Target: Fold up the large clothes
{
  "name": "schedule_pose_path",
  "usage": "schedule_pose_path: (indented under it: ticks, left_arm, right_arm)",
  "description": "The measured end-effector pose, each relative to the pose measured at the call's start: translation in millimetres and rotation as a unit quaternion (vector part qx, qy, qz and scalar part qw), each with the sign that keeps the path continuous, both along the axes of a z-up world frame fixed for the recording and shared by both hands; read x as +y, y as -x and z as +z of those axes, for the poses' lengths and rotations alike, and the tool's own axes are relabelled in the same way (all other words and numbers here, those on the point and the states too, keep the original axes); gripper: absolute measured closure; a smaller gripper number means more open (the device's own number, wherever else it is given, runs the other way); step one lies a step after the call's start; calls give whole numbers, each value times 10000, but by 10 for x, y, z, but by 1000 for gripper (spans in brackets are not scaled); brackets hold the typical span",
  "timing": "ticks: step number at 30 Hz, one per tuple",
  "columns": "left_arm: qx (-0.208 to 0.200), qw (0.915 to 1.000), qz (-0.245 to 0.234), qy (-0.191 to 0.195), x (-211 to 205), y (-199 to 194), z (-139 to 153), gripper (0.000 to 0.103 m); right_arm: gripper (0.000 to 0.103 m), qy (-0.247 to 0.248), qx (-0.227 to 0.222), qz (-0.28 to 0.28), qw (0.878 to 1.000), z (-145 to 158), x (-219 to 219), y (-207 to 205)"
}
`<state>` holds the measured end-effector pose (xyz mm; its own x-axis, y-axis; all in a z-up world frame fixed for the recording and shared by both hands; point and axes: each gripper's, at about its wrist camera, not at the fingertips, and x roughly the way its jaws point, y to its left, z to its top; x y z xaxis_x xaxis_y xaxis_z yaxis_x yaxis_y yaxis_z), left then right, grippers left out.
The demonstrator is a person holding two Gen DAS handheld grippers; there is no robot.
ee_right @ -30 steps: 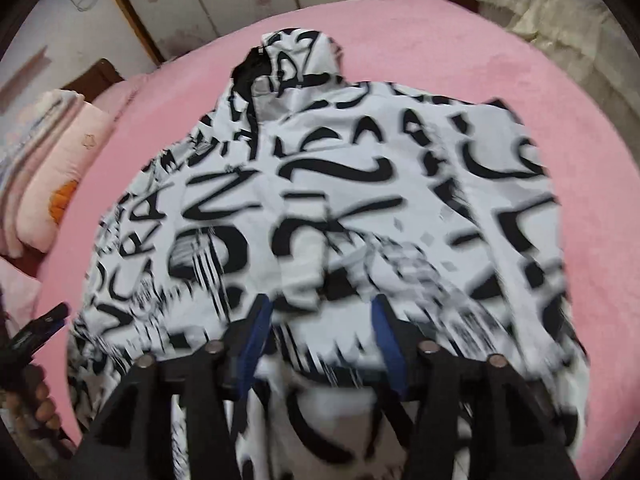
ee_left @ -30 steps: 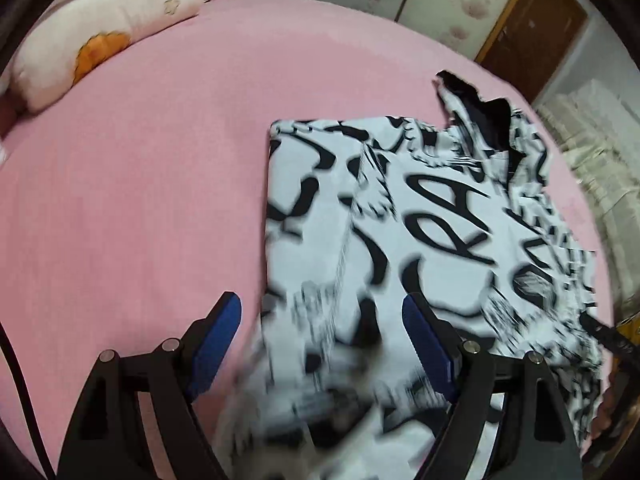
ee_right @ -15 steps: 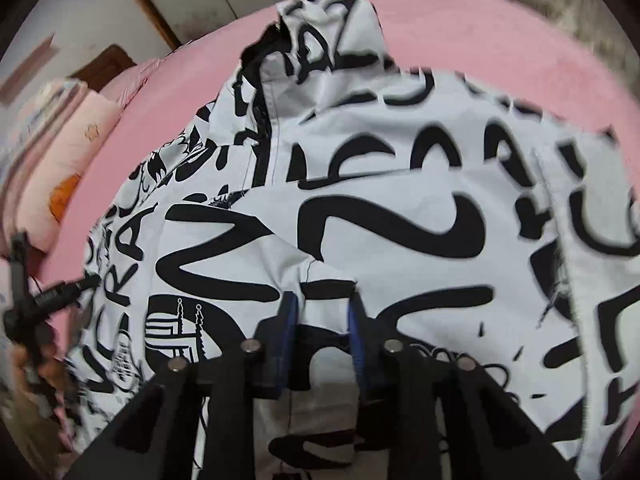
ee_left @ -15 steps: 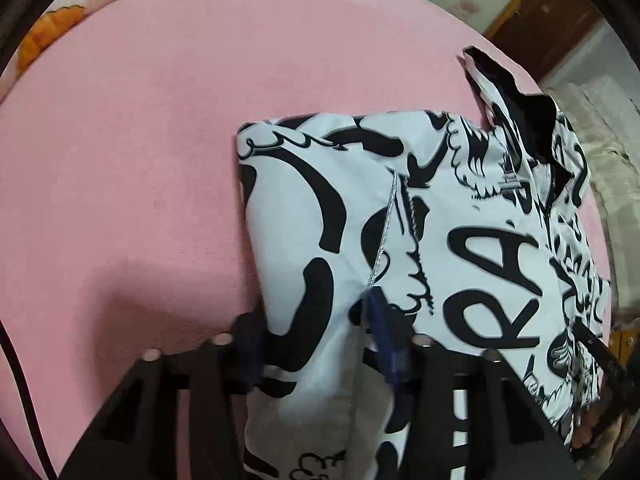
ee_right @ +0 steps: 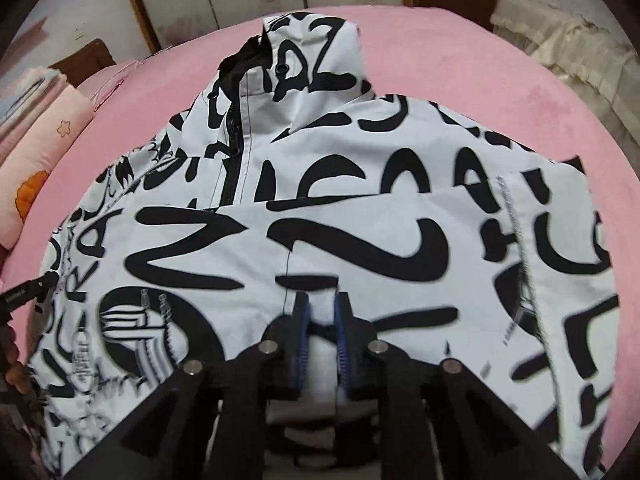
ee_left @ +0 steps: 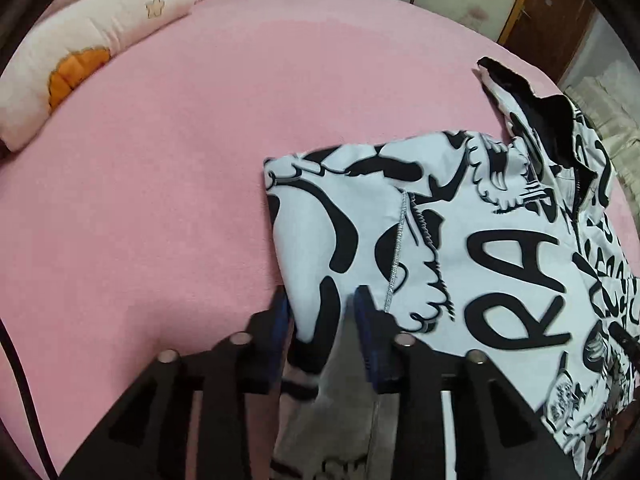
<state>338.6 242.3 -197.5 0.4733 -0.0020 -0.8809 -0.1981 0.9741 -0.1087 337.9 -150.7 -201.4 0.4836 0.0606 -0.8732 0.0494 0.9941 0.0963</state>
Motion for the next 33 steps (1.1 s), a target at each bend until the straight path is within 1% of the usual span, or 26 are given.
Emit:
schedule_pose_path:
  ticks: [1, 2, 3, 4, 5, 6, 7, 8, 10, 11, 12, 16, 19, 22, 24, 26, 29, 31, 33]
  left_arm:
    - [-81, 9999, -75, -34, -34, 56, 121, 60]
    - [-147, 9998, -119, -50, -79, 85, 199, 48]
    - [-255, 9995, -168, -68, -127, 136, 310, 42]
    - [-402, 9989, -241, -80, -200, 189, 446, 34]
    - [-500, 9982, -325, -87, -253, 246, 559, 31]
    - [-561, 9974, -429, -115, -321, 301, 675, 31]
    - [-575, 9970, -499, -158, -409, 326, 760, 31]
    - [-584, 9966, -557, -188, -476, 354, 836, 31]
    - [-660, 9951, -711, -180, -644, 474, 1021, 31]
    - [-697, 9945, -767, -152, -706, 520, 1080, 31]
    - [-761, 9933, -866, -79, -789, 611, 1167, 31]
    - [-781, 9900, -1178, 50, -993, 992, 1371, 30]
    - [-742, 9878, -1370, -3, -1102, 1308, 1438, 30]
    - [-658, 9869, -1473, 30, -1156, 1627, 1440, 30]
    - [-602, 9868, -1500, 37, -1157, 1853, 1418, 30]
    - [-547, 9877, -1462, -27, -1144, 2110, 1372, 30]
    - [-425, 9898, -1357, -117, -1057, 2459, 1233, 30]
    - [-176, 9923, -1223, -118, -947, 2675, 1054, 30]
    - [44, 9941, -1083, -103, -836, 2865, 891, 30]
  right_arm:
    - [88, -72, -10, 14, 10000, 67, -24, 42]
    - [88, -108, -85, 45, 9999, 173, -51, 118]
    - [88, -84, -150, 64, 9998, 242, -59, 159]
    - [87, -15, -276, 116, 9995, 365, -70, 242]
    - [83, 34, -338, 156, 9993, 426, -64, 283]
    - [80, 102, -403, 205, 9989, 502, -53, 337]
    - [74, 169, -471, 250, 9984, 586, -45, 396]
    - [71, 220, -545, 292, 9978, 687, -42, 476]
    - [71, 211, -651, 325, 9971, 860, -63, 612]
    - [71, 119, -699, 336, 9969, 981, -76, 728]
    - [71, 119, -699, 336, 9969, 981, -76, 728]
    - [71, 9, -878, 417, 9953, 1205, -102, 1059]
    - [71, 60, -926, 542, 9942, 1313, -85, 1292]
    - [71, 94, -851, 561, 9947, 1360, -90, 1579]
    - [71, 32, -847, 585, 9947, 1357, -108, 1751]
    - [71, 88, -892, 543, 9945, 1348, -131, 1990]
    - [71, 222, -983, 564, 9933, 1307, -152, 2337]
    - [71, 295, -981, 601, 9929, 1240, -191, 2562]
    - [63, 343, -856, 603, 9939, 1152, -236, 2727]
